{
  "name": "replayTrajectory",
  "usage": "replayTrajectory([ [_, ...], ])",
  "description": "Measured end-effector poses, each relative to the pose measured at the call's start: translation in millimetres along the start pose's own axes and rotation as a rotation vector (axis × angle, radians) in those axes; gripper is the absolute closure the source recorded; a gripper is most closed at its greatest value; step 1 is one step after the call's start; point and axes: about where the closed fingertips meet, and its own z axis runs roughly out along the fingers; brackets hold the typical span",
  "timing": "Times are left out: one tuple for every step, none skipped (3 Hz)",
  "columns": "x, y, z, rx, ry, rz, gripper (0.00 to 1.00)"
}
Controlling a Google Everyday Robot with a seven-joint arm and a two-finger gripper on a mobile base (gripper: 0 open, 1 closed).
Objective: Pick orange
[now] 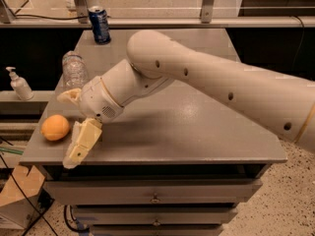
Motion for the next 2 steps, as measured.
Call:
replayTrajectory([
  [-6.3, -8.4, 21.2, -0.020, -0.062, 0.010, 0.00],
  [-7.6, -15.1, 32.6, -0.034, -0.098, 0.023, 0.17],
])
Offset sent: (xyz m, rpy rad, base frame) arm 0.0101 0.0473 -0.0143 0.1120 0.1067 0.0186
